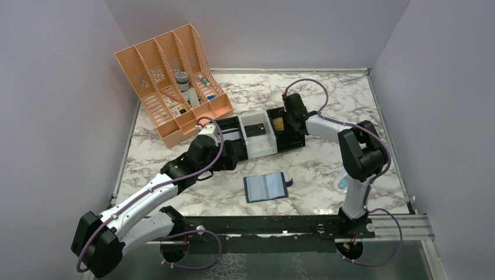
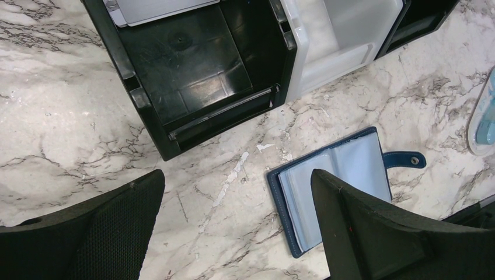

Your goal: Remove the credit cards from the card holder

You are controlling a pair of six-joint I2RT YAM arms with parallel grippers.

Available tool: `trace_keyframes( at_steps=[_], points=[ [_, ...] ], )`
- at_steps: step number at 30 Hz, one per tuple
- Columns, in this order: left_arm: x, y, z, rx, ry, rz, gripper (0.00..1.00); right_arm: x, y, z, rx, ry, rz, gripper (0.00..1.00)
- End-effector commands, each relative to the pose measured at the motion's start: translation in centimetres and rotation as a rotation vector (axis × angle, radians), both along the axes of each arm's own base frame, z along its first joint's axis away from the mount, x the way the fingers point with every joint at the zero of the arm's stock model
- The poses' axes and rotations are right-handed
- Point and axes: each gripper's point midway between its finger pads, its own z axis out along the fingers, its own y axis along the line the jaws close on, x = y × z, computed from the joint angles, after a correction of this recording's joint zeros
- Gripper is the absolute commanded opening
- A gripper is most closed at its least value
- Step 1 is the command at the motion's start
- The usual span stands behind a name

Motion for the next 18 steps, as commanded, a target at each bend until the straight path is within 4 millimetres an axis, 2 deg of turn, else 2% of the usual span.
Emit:
trace_keyframes(
  at_steps=[1,7,11,18],
  points=[
    [-0.1,0.2,-0.2,-0.002,0.002,0.006,0.99,1.4,0.2,1.3,0.016,-0.077,-0.028,0.08],
    [-0.1,0.2,-0.1,-0.004,0.002,0.003,0.99,1.0,0.9,2.7,0.049,-0.084,0.015,0.11],
    [-0.1,0.1,-0.1,-0.008,0.003,0.003,0.99,-0.2,1.3,4.9,0.108,-0.112,0.039,0.23],
    [0.0,-0.1,-0.1,-0.034,-0.002,0.017,0.99,-3.2,1.9,8.8,0.229,-0.148,0.089,0.32]
  ],
)
